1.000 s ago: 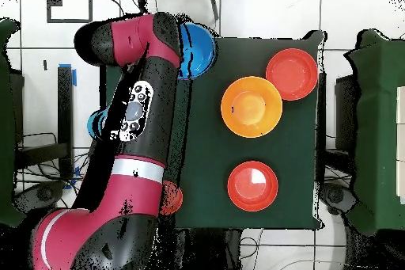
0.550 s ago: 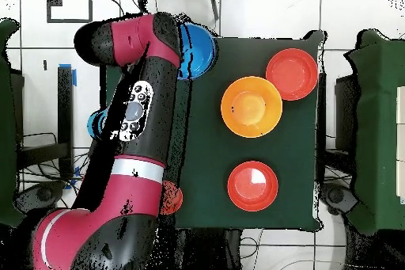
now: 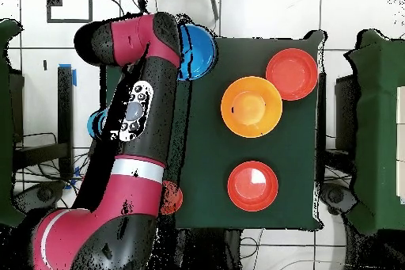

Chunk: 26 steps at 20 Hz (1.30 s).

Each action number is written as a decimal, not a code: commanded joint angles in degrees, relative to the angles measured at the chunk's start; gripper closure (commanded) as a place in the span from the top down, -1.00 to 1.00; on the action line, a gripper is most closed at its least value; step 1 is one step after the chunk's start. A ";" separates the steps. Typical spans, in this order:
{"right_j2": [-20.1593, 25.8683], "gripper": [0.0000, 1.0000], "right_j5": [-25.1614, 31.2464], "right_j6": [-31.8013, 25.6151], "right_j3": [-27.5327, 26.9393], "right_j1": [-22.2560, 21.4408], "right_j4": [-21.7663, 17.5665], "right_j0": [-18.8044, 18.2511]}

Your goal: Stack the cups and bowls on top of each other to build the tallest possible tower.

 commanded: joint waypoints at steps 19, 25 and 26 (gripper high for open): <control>6.31 1.00 -5.62 5.18 5.79 0.67 -0.79 -1.94; 6.38 1.00 -5.99 4.58 6.75 0.09 -0.78 -2.18; 6.44 1.00 -6.07 4.49 6.91 0.02 -0.76 -2.21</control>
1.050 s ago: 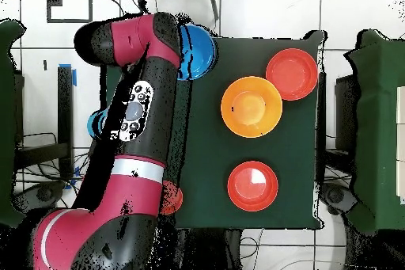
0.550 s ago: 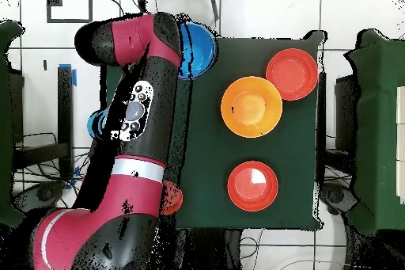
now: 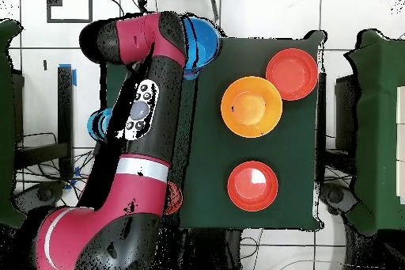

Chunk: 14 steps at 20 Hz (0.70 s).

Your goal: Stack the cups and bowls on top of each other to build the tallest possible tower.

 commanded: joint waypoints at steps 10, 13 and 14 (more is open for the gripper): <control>6.93 1.00 -3.86 5.02 8.76 -0.30 -0.39 -1.22; 7.27 -1.00 -3.88 4.96 9.60 -0.74 -0.27 -1.13; 7.37 -1.00 -3.91 4.92 9.76 -0.82 -0.24 -1.15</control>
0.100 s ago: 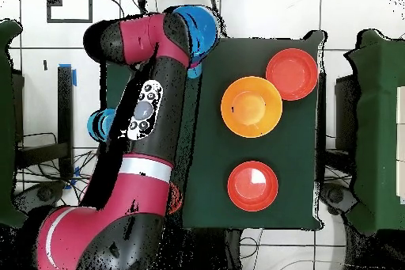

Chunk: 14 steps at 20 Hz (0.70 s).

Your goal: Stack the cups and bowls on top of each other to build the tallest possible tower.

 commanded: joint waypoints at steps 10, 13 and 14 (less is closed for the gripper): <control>7.45 -1.00 -2.54 4.59 9.43 -0.83 -0.41 -1.06; 7.50 -1.00 -2.42 4.36 9.69 -0.98 -0.46 -1.13; 7.55 -1.00 -2.23 4.20 9.76 -1.05 -0.44 -1.14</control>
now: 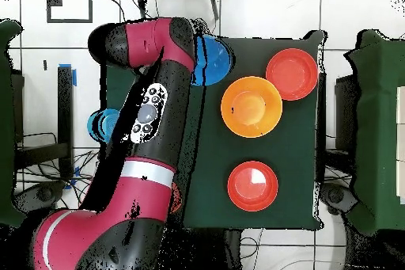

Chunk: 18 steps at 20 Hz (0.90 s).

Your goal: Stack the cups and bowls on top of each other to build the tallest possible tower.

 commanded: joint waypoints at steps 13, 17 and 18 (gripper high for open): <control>7.20 -1.00 -2.31 4.31 6.98 0.21 -0.50 -1.42; 7.17 -1.00 -2.23 4.03 8.14 -1.00 -0.56 -1.15; 7.37 -1.00 -2.46 3.82 8.18 -1.16 -0.51 -1.14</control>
